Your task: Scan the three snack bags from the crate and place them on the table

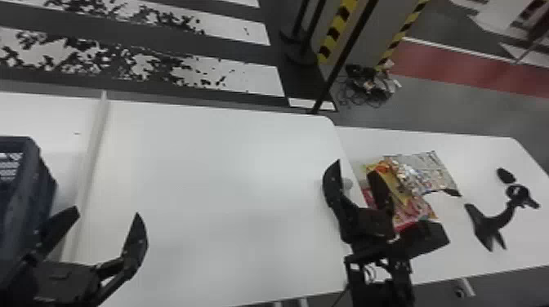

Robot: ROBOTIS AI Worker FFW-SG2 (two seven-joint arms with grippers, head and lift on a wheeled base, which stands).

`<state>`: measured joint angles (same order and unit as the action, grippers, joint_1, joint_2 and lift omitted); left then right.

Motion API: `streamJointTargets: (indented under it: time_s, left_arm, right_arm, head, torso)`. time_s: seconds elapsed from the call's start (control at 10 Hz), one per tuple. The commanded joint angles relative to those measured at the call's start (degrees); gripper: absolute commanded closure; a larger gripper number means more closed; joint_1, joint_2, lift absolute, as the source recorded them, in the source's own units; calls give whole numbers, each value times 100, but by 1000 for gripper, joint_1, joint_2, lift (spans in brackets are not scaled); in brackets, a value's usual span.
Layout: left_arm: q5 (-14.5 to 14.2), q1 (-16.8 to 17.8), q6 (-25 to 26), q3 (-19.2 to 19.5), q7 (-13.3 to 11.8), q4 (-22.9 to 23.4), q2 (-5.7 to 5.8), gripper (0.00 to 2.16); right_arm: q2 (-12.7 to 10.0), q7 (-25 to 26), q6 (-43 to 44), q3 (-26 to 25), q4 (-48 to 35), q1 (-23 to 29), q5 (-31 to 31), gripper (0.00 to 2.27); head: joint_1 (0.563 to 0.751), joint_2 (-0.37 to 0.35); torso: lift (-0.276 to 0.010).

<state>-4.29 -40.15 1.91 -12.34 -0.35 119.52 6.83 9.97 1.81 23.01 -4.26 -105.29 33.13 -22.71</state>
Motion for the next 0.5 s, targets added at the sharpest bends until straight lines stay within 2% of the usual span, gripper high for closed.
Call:
streamJointTargets:
  time_s: [0.0,0.2,0.4]
  left_arm:
    - [-63,-203,-2,101,-9,221,11,22]
    - [-133,-414,86,118,-9,493,37,22]
    - [-125,-687,315,118,-9,784,134,22]
  right_arm:
    - [5,-14,410,232,-9,281,268,70]
    - [49,-190,340,232,-176,668,382,73]
    - [40,-339,-996,74,-888,1152,426,76]
  head:
    - [695,-327]
    - [695,-288]
    - [695,-272]
  torso:
    - [-62]
    - [-62]
    - [-62]
